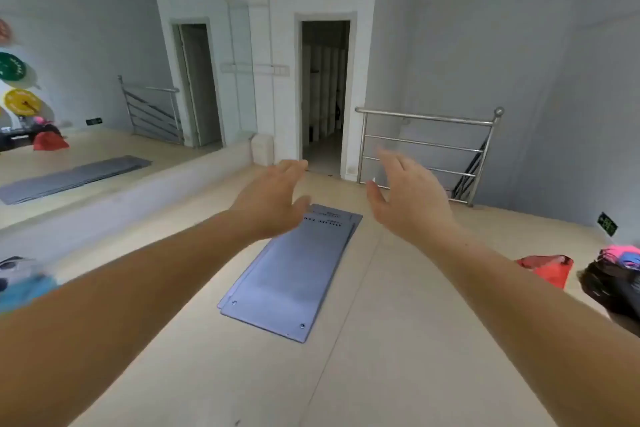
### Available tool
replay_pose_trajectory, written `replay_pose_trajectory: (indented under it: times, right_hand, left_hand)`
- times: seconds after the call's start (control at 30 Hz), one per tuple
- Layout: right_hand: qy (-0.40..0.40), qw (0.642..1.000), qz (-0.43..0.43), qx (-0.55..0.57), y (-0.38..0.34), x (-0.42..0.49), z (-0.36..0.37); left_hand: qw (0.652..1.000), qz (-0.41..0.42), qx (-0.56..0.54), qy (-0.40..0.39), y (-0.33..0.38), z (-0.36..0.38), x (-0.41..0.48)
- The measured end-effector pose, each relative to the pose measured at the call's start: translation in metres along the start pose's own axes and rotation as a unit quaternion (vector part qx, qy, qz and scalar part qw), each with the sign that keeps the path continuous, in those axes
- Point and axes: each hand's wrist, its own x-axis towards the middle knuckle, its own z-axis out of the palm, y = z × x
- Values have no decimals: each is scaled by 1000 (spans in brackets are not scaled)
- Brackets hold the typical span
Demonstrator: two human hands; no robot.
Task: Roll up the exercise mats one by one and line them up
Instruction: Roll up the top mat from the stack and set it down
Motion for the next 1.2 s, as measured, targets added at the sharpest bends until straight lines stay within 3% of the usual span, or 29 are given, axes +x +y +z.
replay_pose_trajectory:
  times: [0.2, 0.33, 0.47, 0.77, 1.03, 1.2]
  right_hand:
    - [-138, 985, 56, 87, 50, -51, 102]
    - [-216, 969, 58, 108, 63, -35, 187]
    - [-287, 949, 47, 123, 62, 1, 287]
    - [-402, 903, 92, 118, 99, 170, 523]
    - [-427, 863, 194, 186, 170, 308, 663]
    - [-455, 832, 226, 224, 231, 382, 797]
  left_hand:
    - [989, -63, -57, -123, -32, 137, -53]
    - [969, -158, -106, -154, -69, 206, -46]
    - [959, -187, -107, -187, -124, 271, -22]
    - [932, -222, -111, -264, -301, 418, 148]
    - [912, -200, -88, -348, -394, 512, 314]
    - [891, -214, -65, -395, -464, 610, 415]
